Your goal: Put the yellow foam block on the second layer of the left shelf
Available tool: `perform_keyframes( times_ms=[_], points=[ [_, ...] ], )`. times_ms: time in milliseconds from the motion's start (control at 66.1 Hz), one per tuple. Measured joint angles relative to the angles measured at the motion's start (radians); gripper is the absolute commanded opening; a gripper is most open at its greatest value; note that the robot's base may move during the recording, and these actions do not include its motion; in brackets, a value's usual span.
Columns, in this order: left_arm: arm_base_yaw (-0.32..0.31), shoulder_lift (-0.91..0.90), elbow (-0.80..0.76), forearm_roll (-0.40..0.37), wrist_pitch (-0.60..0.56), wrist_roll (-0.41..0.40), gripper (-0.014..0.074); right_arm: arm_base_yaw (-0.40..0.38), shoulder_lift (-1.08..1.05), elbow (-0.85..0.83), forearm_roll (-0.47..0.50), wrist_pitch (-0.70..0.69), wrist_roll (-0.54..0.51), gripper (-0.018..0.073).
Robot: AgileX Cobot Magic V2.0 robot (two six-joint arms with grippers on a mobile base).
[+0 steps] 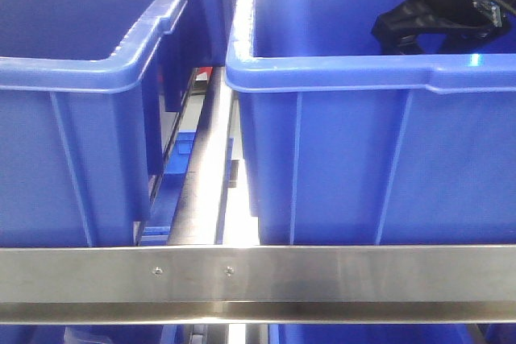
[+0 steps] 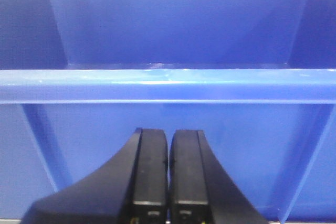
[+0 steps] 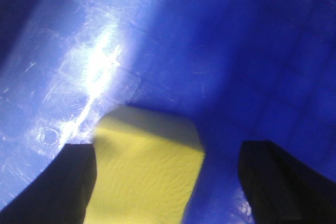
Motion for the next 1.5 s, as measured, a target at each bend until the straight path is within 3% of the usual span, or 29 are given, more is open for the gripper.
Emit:
perform_keyframes(
  times_ms=[136,227,303,393,514,756,1135,1498],
  points=[
    [0.000,0.000,0.000,0.000,0.000,0.000,0.0136,0.000,-0.035,0.002,0.000,0.000,0.000,0.0620],
    [0.000,0.000,0.000,0.000,0.000,0.000,0.0136,0.000,-0.098,0.038,0.000,-0.020,0.000,0.0562],
    [0.000,0.000,0.000,0.000,0.000,0.000,0.0136,0.000,-0.173,0.093,-0.002,-0.052,0.000,0.0456],
    [0.000,0.000,0.000,0.000,0.000,0.000,0.0136,0.000,-0.278,0.194,-0.002,-0.103,0.000,0.0244],
    [0.000,0.000,0.000,0.000,0.000,0.000,0.0136,0.000,-0.424,0.322,-0.002,-0.175,0.000,0.0039],
    [0.000,0.000,0.000,0.000,0.000,0.000,0.0136,0.000,-0.716,0.544,-0.002,-0.287,0.000,0.0055],
    [0.000,0.000,0.000,0.000,0.000,0.000,0.0136,0.000,-1.019,0.687,-0.002,-0.342,0.000,0.0055],
    [0.000,0.000,0.000,0.000,0.000,0.000,0.0136,-0.013,-1.305,0.918,-0.002,-0.493,0.000,0.0055]
  ],
)
